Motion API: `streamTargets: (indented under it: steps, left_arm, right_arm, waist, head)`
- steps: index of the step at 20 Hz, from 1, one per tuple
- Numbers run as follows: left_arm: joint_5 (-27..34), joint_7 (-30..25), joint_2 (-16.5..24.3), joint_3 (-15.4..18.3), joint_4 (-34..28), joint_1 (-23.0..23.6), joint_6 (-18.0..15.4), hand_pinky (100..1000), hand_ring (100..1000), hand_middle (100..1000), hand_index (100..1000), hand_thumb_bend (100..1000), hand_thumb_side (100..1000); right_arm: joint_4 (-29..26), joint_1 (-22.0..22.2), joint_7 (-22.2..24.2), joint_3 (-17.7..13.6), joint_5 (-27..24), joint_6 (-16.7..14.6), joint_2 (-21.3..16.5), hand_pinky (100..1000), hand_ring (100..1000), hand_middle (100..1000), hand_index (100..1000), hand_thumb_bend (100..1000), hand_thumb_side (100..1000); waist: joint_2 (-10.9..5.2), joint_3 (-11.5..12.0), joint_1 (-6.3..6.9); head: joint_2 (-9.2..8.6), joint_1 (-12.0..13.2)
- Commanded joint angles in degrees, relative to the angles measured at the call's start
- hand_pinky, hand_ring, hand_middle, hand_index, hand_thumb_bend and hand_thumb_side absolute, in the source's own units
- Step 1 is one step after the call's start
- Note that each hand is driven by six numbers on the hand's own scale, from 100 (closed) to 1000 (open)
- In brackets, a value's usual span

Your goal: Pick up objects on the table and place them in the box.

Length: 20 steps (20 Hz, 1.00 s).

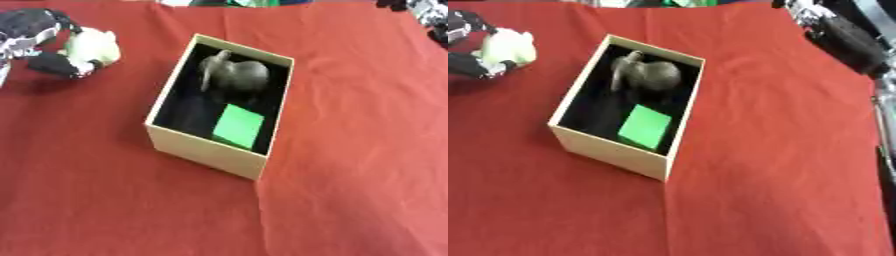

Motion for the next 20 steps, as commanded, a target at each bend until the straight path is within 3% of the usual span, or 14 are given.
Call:
streamTargets:
  steps: [1,6,8,11,20]
  left_arm:
    - [-0.75,0.42,0.78,0.49,0.24,-1.09,0.3,643,863,834,886,398,778]
    - [-1.79,1.38,0.7,0.68,1.3,-1.02,1.08,580,826,796,859,362,769]
    - [-2.26,1.81,0.68,0.72,1.56,-1.01,1.36,527,786,756,820,293,706]
    - [-3.14,2.28,0.71,0.69,2.05,-0.93,1.57,498,761,744,808,292,673]
    - [-3.58,4.27,0.58,1.11,3.58,-0.79,2.46,375,642,653,730,144,503]
  right_arm:
    - [-1.15,-0.87,0.03,-0.68,-0.48,-0.01,-0.64,818,783,610,1000,100,815]
    - [-1.15,-0.86,-0.03,-0.74,-0.62,0.0,-0.51,818,784,609,1000,100,818]
    - [-1.15,-0.85,-0.06,-0.77,-0.7,0.0,-0.42,817,784,609,1000,100,820]
    - [-1.15,-0.95,-0.02,-0.77,-0.91,-0.08,-0.26,818,784,609,1000,100,819]
    - [-1.15,-1.01,0.14,-0.85,-1.46,-0.33,-0.03,819,786,610,1000,100,816]
  waist:
    - [-0.97,-0.2,0.0]
    - [-0.55,-0.46,-0.05]
    - [-0.34,-0.49,-0.11]
    - [-0.13,-0.59,-0.16]
    - [-0.05,-0.86,-0.27]
  head:
    - [-0.89,0.42]
    - [-1.49,0.59]
    - [-1.67,0.72]
    - [-2.01,0.93]
    - [-2.21,1.09]
